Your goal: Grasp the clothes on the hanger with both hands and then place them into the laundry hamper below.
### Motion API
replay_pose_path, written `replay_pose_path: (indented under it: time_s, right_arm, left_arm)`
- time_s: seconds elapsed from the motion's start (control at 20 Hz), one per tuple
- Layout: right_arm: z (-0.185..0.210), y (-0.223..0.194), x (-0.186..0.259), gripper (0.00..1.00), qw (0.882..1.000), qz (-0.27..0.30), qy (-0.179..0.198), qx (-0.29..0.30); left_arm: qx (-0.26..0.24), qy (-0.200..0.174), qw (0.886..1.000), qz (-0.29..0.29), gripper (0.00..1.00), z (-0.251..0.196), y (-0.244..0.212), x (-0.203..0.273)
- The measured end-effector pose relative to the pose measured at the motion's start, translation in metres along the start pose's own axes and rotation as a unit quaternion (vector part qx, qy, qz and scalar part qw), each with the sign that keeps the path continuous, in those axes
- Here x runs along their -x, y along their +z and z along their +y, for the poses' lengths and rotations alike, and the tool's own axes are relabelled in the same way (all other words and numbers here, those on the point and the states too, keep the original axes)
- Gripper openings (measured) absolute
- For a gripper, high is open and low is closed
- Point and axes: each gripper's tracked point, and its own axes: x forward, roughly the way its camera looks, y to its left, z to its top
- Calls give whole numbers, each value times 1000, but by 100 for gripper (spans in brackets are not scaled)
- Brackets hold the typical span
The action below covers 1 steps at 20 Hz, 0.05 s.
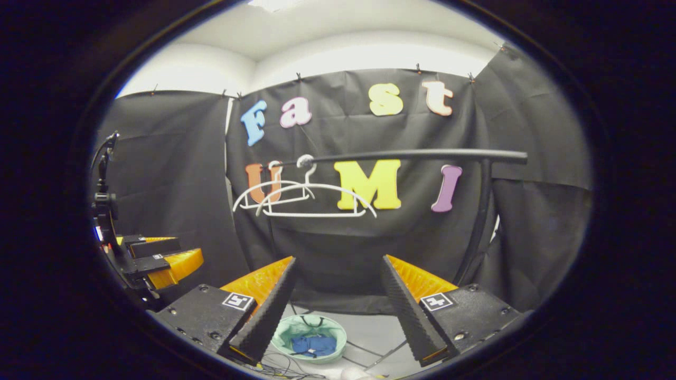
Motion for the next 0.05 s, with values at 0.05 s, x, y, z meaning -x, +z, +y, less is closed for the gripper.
replay_pose_path:
  time_s: [0.05]
  right_arm:
    - [-5, 7, 6, 100, 1000, -14, 3, 0]
  left_arm:
    - [-3, 12, 1000, -7, 100, 0, 5, 11]
